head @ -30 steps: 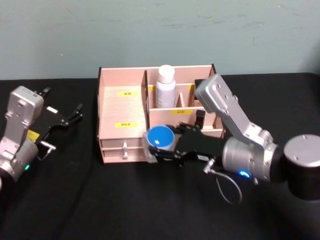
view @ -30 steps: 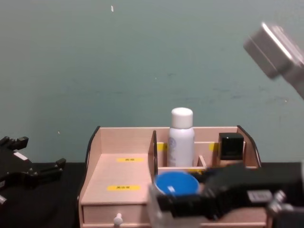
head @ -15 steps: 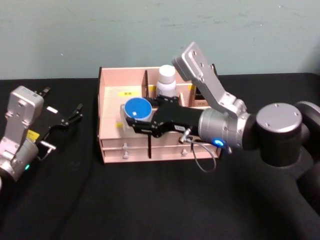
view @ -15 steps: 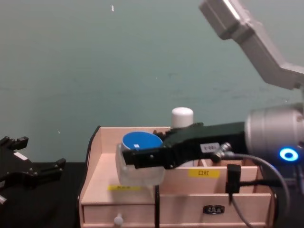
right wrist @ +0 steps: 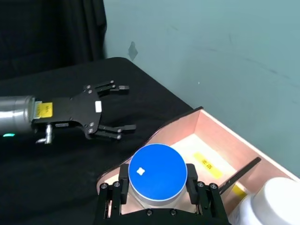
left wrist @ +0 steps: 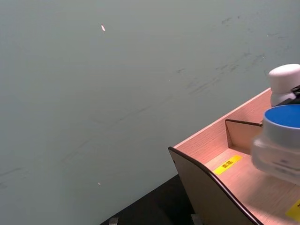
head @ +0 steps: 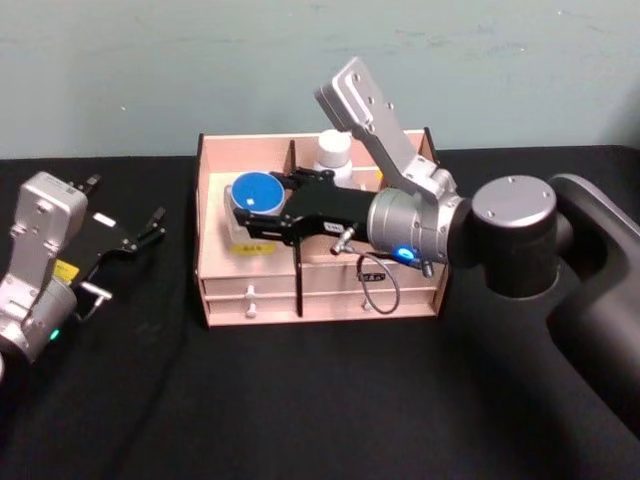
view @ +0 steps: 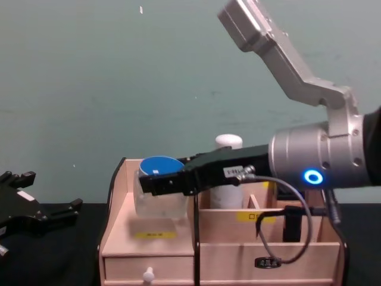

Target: Pick up the facial cleanser and watermelon frost from the table and place them into the tiered storage box.

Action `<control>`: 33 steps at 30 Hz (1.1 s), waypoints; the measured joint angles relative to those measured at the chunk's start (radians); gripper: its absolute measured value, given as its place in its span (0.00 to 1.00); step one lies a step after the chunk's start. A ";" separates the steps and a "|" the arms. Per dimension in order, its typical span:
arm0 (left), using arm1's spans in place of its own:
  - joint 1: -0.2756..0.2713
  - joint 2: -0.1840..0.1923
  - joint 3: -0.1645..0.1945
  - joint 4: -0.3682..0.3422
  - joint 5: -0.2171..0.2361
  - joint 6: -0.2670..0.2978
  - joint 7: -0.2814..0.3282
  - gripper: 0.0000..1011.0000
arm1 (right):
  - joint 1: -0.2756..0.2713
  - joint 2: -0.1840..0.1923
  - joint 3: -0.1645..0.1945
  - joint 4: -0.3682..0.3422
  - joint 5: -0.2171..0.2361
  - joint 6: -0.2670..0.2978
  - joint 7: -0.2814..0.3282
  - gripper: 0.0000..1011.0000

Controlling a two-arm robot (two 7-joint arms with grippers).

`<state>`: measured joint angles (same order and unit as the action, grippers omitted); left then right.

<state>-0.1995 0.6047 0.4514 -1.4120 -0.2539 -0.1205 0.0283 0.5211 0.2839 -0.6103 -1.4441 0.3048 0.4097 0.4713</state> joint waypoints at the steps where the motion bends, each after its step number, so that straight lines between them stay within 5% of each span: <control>1: 0.000 0.000 0.000 0.000 0.000 0.000 0.000 0.99 | 0.005 -0.004 0.000 0.008 0.002 0.001 0.001 0.72; 15: 0.000 0.000 0.000 0.000 0.000 0.000 0.000 0.99 | 0.090 -0.054 -0.004 0.092 0.036 0.088 -0.011 0.72; 33: 0.000 0.000 0.000 0.000 0.000 0.000 0.000 0.99 | 0.102 -0.062 -0.027 0.120 0.043 0.127 -0.018 0.72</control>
<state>-0.1995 0.6047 0.4514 -1.4120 -0.2539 -0.1205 0.0283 0.6234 0.2216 -0.6369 -1.3240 0.3479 0.5370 0.4530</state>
